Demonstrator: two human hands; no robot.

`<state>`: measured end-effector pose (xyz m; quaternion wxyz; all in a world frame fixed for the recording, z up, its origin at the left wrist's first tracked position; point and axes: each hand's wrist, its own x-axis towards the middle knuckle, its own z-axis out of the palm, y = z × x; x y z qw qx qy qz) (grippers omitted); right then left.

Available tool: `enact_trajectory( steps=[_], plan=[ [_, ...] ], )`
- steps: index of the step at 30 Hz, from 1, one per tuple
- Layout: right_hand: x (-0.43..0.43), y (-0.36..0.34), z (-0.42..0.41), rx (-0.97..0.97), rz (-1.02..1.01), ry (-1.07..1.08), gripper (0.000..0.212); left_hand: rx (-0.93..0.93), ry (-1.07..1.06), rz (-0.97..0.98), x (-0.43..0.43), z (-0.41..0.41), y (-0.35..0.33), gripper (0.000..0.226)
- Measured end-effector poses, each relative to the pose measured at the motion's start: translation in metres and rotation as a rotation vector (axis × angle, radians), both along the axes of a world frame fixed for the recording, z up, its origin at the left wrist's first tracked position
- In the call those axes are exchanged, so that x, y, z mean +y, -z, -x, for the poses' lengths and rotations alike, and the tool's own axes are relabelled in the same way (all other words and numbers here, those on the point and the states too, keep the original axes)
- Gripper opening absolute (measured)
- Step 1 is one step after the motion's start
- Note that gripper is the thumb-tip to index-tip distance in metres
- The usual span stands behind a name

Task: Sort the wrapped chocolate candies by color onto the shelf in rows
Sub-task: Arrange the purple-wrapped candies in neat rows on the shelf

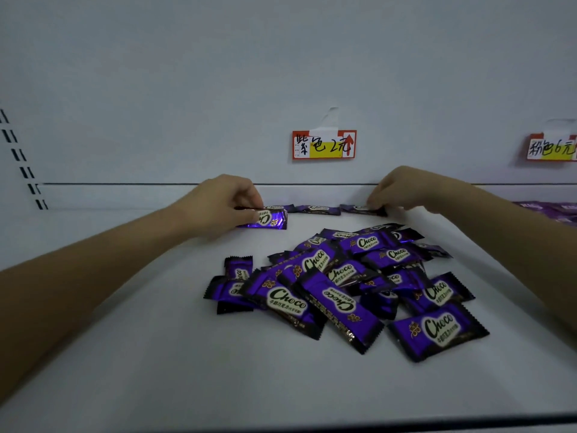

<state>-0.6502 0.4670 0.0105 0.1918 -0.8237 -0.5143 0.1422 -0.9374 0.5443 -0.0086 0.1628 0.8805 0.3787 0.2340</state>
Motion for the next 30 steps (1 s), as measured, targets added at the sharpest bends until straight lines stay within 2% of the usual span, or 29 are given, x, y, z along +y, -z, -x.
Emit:
enact_trajectory(
  steps=[3, 5, 8, 10, 14, 19, 21, 23, 27, 30],
  plan=[
    [-0.004, -0.006, 0.020, -0.119, -0.088, -0.111, 0.020, 0.066, 0.018, -0.136, 0.002, -0.008, 0.007, 0.010],
    [-0.011, -0.015, 0.036, -0.129, -0.108, -0.221, 0.017, 0.083, 0.050, -0.161, 0.001, -0.010, 0.008, 0.011],
    [-0.022, -0.024, 0.060, -0.100, 0.131, -0.398, 0.021, 0.110, 0.108, -0.158, -0.001, -0.009, 0.009, 0.012],
    [-0.023, -0.023, 0.066, -0.070, 0.235, -0.433, 0.016, 0.121, 0.125, -0.163, -0.001, -0.007, 0.009, 0.014],
    [-0.020, -0.021, 0.064, 0.015, 0.231, -0.400, 0.008, 0.137, 0.129, -0.218, 0.003, -0.008, 0.013, 0.015],
    [-0.021, -0.024, 0.056, 0.395, 0.073, -0.289, 0.009, 0.159, 0.130, -0.242, 0.004, -0.008, 0.015, 0.018],
    [-0.022, -0.026, 0.054, 0.488, 0.042, -0.259, 0.010, 0.167, 0.131, -0.248, 0.003, -0.008, 0.014, 0.019],
    [-0.022, -0.026, 0.052, 0.532, 0.039, -0.250, 0.013, 0.172, 0.133, -0.255, 0.002, -0.007, 0.014, 0.021],
    [-0.022, -0.025, 0.055, 0.593, 0.013, -0.249, 0.002, 0.179, 0.132, -0.260, 0.002, -0.006, 0.014, 0.023],
    [-0.020, -0.024, 0.057, 0.639, -0.056, -0.209, 0.004, 0.185, 0.135, -0.260, 0.001, -0.005, 0.013, 0.023]
  ],
)
